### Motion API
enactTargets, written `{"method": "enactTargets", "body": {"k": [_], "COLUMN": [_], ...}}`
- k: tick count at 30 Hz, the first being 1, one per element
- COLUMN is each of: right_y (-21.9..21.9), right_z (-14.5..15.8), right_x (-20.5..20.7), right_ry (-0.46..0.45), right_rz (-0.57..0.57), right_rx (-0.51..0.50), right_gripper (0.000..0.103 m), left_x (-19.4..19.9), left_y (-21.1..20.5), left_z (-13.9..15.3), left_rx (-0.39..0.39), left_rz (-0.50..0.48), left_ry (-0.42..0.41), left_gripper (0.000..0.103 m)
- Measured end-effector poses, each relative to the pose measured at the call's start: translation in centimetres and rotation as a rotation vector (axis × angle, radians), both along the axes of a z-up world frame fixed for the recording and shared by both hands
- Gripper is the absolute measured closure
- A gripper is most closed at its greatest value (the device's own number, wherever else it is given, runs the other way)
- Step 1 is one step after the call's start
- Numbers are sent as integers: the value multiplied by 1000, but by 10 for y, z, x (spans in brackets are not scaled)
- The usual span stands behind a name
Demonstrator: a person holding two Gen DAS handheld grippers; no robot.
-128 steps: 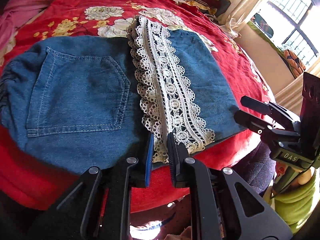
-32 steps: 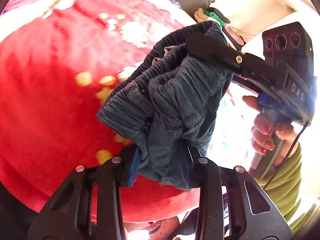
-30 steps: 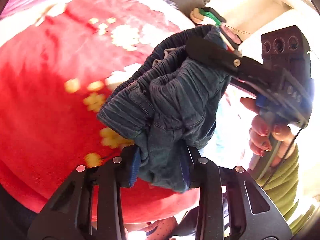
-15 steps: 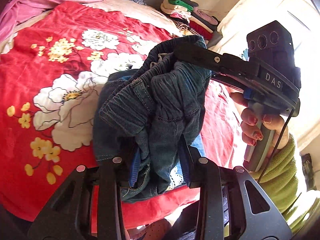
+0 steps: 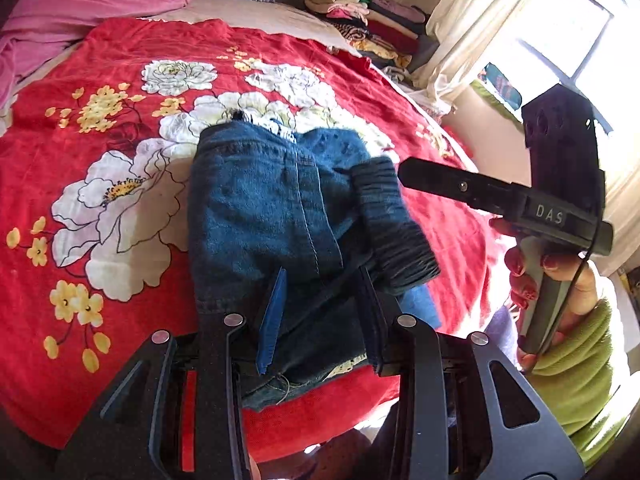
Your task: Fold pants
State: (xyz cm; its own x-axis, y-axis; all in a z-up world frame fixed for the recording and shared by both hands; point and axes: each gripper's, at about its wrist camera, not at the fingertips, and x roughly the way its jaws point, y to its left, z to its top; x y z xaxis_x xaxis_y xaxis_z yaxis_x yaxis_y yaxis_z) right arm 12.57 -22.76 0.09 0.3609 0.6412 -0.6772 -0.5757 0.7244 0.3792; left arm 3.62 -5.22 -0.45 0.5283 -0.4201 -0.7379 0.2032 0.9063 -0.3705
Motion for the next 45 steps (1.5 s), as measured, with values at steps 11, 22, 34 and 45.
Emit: {"method": "enactTargets", "body": {"k": [11, 22, 34, 45], "right_y": [-3, -8, 87, 79], "right_z": [-24, 15, -21, -32], "right_x": [-21, -105, -141, -132], "right_ry": [-16, -218, -502, -394], "right_rz": [-39, 25, 345, 467], "right_rx": [-169, -115, -459, -304], "right_gripper": [37, 34, 38, 87], "left_x": [-12, -8, 57, 86], "left_y": [-15, 52, 43, 21], "left_z": [-18, 20, 1, -15], "left_rx": [168, 167, 199, 243], "left_rz": [-59, 91, 63, 43], "left_ry": [-16, -54, 55, 71], "left_gripper": [76, 52, 52, 52]}}
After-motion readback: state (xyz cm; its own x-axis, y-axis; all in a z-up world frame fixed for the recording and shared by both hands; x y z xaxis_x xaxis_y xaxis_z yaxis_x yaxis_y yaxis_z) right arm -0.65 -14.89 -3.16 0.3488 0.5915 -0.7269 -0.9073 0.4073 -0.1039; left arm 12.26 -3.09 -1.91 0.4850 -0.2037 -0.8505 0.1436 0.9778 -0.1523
